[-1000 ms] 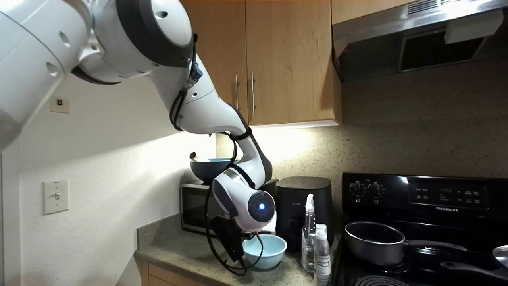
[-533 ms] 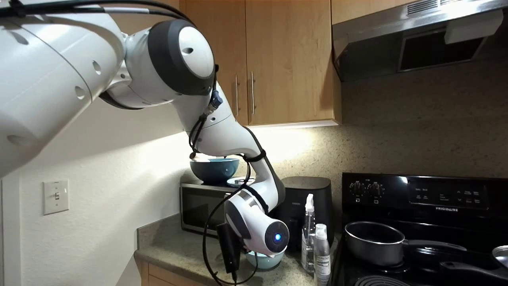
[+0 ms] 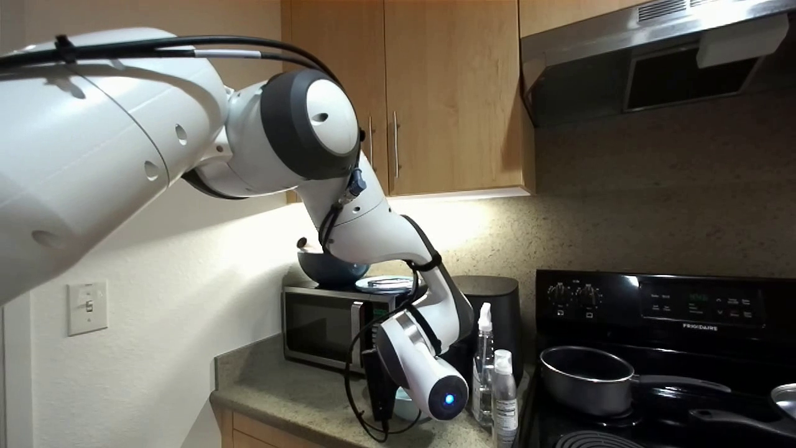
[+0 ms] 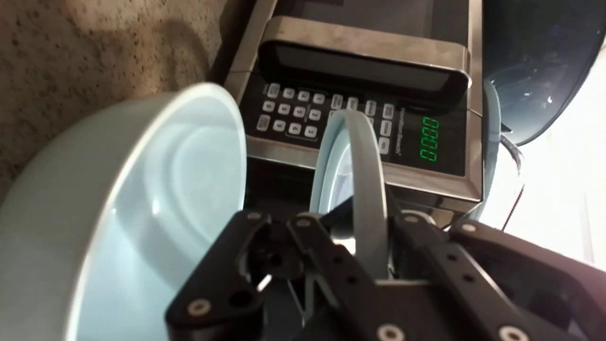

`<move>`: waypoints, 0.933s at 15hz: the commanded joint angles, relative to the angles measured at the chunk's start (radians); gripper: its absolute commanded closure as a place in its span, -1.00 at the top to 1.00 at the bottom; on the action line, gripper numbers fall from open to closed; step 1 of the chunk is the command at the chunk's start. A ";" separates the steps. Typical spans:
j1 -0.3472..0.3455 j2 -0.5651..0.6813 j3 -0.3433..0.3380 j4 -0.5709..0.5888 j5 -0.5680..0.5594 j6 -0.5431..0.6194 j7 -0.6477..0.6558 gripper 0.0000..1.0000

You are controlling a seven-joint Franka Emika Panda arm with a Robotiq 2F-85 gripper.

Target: Put the lid on the blue bowl then remove it

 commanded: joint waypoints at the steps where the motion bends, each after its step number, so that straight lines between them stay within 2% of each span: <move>1: -0.002 -0.001 0.002 -0.005 0.051 0.004 0.003 -0.97; 5: 0.043 -0.046 0.002 -0.056 0.047 0.170 0.109 -0.97; 8: 0.082 -0.062 0.000 -0.082 0.081 0.312 0.137 -0.97; 14: 0.117 -0.092 -0.002 -0.109 0.103 0.383 0.190 -0.97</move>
